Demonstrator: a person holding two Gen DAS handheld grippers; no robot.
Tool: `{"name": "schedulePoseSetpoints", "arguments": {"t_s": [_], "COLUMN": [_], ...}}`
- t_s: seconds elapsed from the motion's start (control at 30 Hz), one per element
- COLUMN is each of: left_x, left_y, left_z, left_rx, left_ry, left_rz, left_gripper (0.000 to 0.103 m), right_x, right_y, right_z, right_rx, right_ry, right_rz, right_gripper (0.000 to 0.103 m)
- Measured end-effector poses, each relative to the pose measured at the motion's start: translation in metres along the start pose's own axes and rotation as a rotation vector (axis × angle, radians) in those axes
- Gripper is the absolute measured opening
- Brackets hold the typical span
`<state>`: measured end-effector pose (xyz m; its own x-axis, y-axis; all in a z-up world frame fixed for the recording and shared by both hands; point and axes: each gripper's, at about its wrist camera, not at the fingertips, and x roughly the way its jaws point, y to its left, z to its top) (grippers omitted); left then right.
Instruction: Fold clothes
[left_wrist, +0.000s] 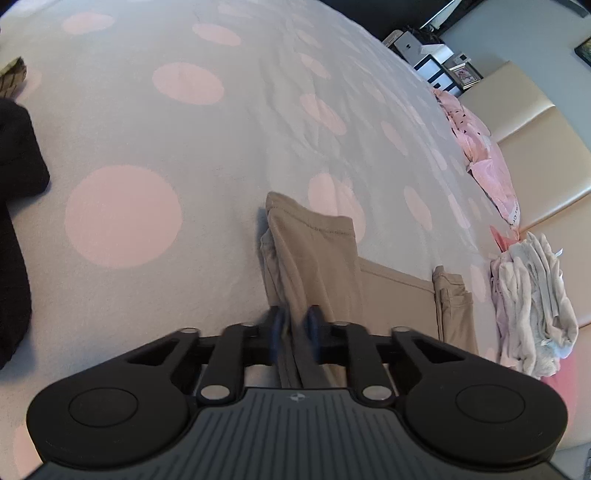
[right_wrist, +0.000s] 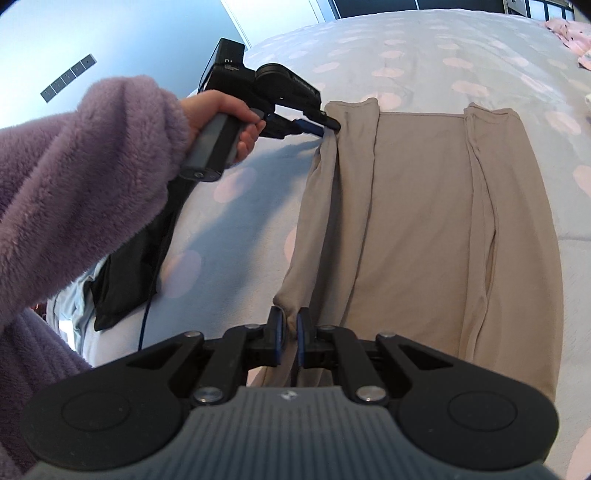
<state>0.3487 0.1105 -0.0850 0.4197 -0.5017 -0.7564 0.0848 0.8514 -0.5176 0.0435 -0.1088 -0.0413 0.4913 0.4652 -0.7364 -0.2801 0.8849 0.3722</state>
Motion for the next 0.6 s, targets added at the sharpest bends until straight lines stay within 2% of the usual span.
{"name": "schedulePoseSetpoints", "arguments": {"t_s": [0.13, 0.27, 0.4, 0.6], "left_x": [-0.011, -0.013, 0.000, 0.032], "left_y": [-0.024, -0.066, -0.108, -0.151], "left_z": [0.000, 0.002, -0.001, -0.013], "left_rx": [0.095, 0.244, 0.360, 0.464], "left_ry": [-0.037, -0.051, -0.037, 0.010], "left_rz": [0.015, 0.066, 0.094, 0.126], "left_gripper": [0.002, 0.002, 0.002, 0.002], "right_x": [-0.007, -0.015, -0.022, -0.029], "right_y": [-0.005, -0.012, -0.023, -0.041], "right_z": [-0.004, -0.008, -0.013, -0.020], "right_rx": [0.036, 0.083, 0.142, 0.206], "right_ry": [-0.009, -0.023, -0.029, -0.015], "right_rz": [0.024, 0.038, 0.047, 0.026], "right_gripper": [0.009, 0.009, 0.009, 0.009]}}
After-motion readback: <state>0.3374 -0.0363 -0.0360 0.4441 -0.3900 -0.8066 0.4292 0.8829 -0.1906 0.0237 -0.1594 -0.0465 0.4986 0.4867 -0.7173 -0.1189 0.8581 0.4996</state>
